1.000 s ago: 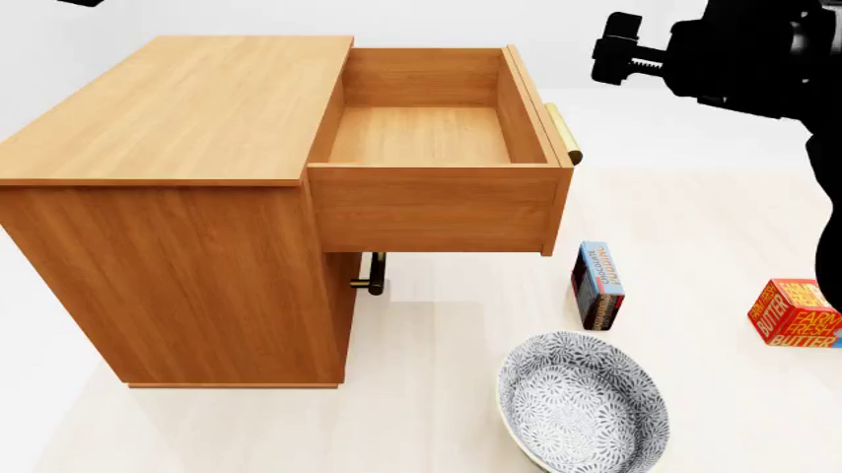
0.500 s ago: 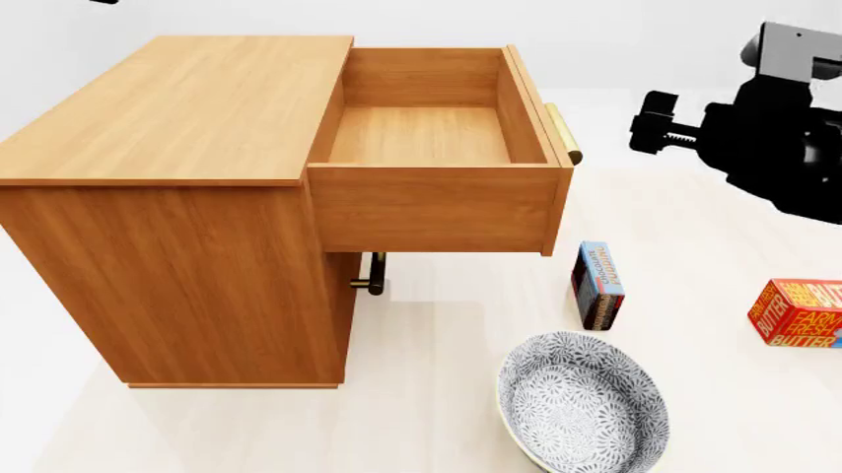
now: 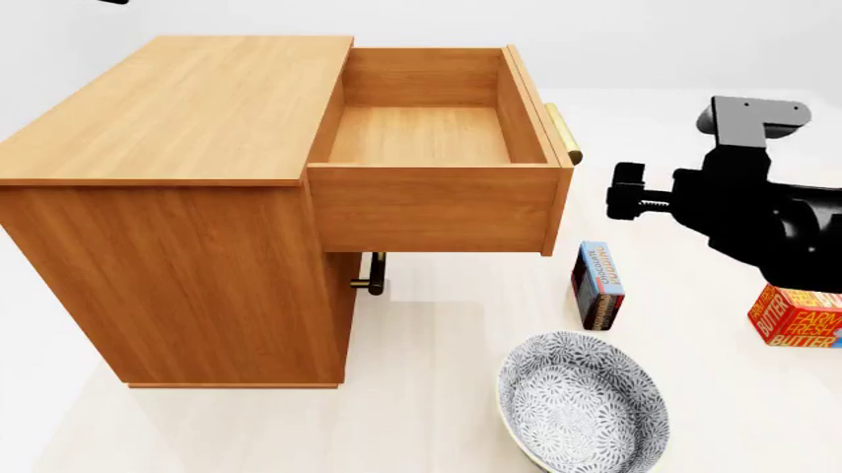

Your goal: Put the chocolate pudding in the top drawer of the cabinet and close it.

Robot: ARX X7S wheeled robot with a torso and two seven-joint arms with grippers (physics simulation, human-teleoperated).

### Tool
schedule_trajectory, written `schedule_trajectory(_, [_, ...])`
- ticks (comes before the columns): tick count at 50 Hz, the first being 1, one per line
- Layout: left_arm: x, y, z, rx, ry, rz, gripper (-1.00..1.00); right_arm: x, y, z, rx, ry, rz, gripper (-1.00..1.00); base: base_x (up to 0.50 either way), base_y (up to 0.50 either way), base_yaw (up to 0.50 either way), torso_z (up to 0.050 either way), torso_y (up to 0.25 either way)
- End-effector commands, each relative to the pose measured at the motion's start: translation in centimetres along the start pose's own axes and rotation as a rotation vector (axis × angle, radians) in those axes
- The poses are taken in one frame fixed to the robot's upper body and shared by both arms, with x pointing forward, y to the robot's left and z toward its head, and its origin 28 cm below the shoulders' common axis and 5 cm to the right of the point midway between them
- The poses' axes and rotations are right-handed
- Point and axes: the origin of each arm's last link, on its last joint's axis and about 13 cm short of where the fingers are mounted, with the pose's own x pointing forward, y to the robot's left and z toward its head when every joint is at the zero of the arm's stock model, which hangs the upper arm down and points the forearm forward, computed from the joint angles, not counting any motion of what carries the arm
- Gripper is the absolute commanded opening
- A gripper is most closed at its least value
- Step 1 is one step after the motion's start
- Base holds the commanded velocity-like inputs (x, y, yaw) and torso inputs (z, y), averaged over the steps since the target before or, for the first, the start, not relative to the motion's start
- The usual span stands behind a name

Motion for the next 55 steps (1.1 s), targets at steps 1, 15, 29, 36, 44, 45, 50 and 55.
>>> schedule_trajectory(1, [0.1, 0.0, -0.1, -0.002, -0.005, -0.005, 1.0, -0.2, -0.1, -1.6, -0.033, 0.038, 0.032, 1.0, 0.0, 0.0, 0.0, 0.0, 0.0])
schedule_trajectory(15, [-0.2, -0.3, 0.1, -0.005, -0.005, -0.008, 1.0, -0.4, 0.0, -2.9, -0.038, 0.068, 0.076, 1.0, 0.0, 0.0, 0.0, 0.0, 0.0])
schedule_trajectory(29, [0.0, -0.2, -0.1, -0.011, -0.002, -0.011, 1.0, 0.0, 0.3, -3.7, -0.053, 0.084, 0.118, 1.0, 0.0, 0.0, 0.0, 0.0, 0.0])
schedule_trajectory(36, [0.0, -0.2, -0.3, -0.015, -0.001, -0.01, 1.0, 0.9, 0.3, -4.3, -0.044, 0.105, 0.081, 1.0, 0.0, 0.0, 0.0, 0.0, 0.0])
schedule_trajectory(44, [0.1, -0.1, -0.3, -0.019, -0.001, -0.011, 1.0, 2.3, 0.9, -4.8, -0.039, 0.141, 0.072, 1.0, 0.0, 0.0, 0.0, 0.0, 0.0])
schedule_trajectory(45, [0.1, 0.0, -0.3, -0.019, 0.0, -0.011, 1.0, 2.6, 1.0, -4.8, -0.041, 0.146, 0.071, 1.0, 0.0, 0.0, 0.0, 0.0, 0.0])
schedule_trajectory(50, [0.1, 0.0, -0.3, -0.019, -0.001, -0.009, 1.0, 3.8, 1.7, -4.8, -0.05, 0.172, 0.069, 1.0, 0.0, 0.0, 0.0, 0.0, 0.0])
schedule_trajectory(55, [0.2, 0.1, -0.4, -0.018, -0.002, -0.007, 1.0, 4.7, 2.2, -5.2, -0.063, 0.209, 0.058, 1.0, 0.0, 0.0, 0.0, 0.0, 0.0])
